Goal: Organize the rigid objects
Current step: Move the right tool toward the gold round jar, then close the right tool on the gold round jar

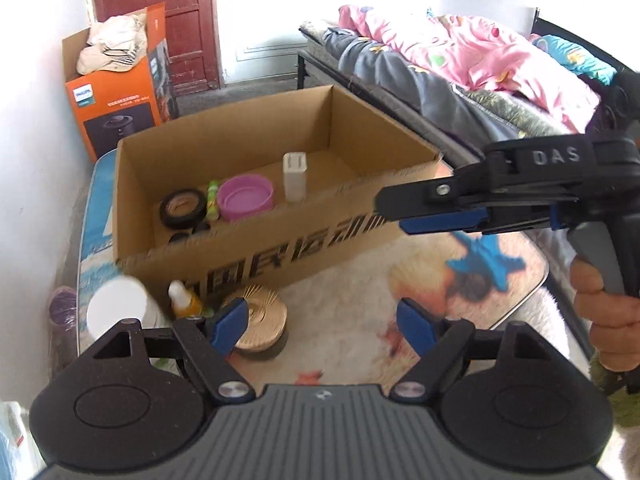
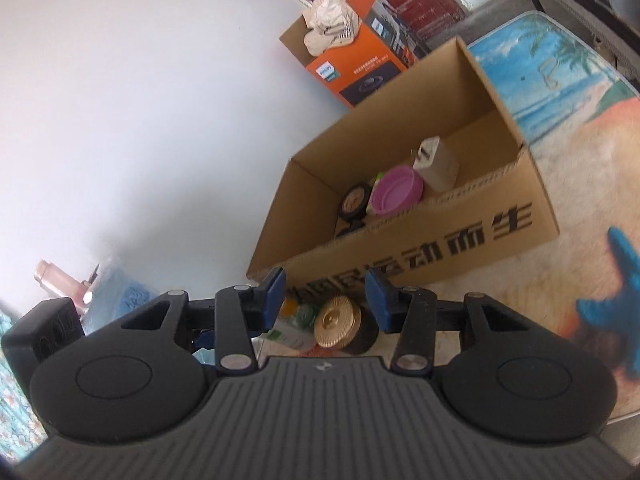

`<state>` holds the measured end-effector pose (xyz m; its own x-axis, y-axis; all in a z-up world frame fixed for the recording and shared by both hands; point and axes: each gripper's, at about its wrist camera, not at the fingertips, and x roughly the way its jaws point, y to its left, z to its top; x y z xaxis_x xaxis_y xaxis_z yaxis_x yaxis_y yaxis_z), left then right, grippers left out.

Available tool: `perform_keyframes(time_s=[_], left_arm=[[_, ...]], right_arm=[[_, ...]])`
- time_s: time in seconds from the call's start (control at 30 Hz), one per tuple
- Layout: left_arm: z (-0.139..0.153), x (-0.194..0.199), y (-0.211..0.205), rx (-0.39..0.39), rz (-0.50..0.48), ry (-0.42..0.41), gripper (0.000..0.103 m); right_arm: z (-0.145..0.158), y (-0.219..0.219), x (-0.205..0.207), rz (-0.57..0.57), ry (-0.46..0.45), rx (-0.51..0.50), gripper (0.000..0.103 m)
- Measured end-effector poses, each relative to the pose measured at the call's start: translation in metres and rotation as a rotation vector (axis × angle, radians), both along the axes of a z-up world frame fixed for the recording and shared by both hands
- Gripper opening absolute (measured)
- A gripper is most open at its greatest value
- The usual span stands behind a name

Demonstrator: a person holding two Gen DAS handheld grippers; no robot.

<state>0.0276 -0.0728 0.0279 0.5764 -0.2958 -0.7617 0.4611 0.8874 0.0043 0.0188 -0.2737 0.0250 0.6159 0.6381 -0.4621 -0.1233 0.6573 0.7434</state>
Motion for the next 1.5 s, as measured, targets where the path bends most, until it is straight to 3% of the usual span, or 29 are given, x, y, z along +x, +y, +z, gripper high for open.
perform_keyframes(time_s=[0.17,0.37,0.6,0.83,1.17,1.5], left_arm=[[-0.035,-0.008,0.008,0.048,0.03,0.013,0.082],[-0.058,-0.005,0.004,0.138,0.044,-0.071,0.08],[-0.079,0.012,0.007,0.126,0.06,-0.057,0.073],[-0.083,0.025,0.017,0.089,0.069,-0.045,0.072],[-0.08,0.019,0.002,0.075,0.009,-0.052,0.072],[-0.08,0.013,-0.038,0.027,-0.145,-0.033,0.072]], right_arm=[[-0.028,0.04,0.015,0.051,0.085,-0.017,0.044],[-0.041,0.064,0.045,0.079,0.115,-0.077,0.043],[-0.055,0.085,0.074,0.103,0.135,-0.15,0.039],[-0.063,0.107,0.094,0.165,0.142,-0.183,0.039],[-0.056,0.09,0.08,0.17,0.142,-0.213,0.04],[-0.056,0.03,0.042,0.043,0.176,-0.182,0.04]])
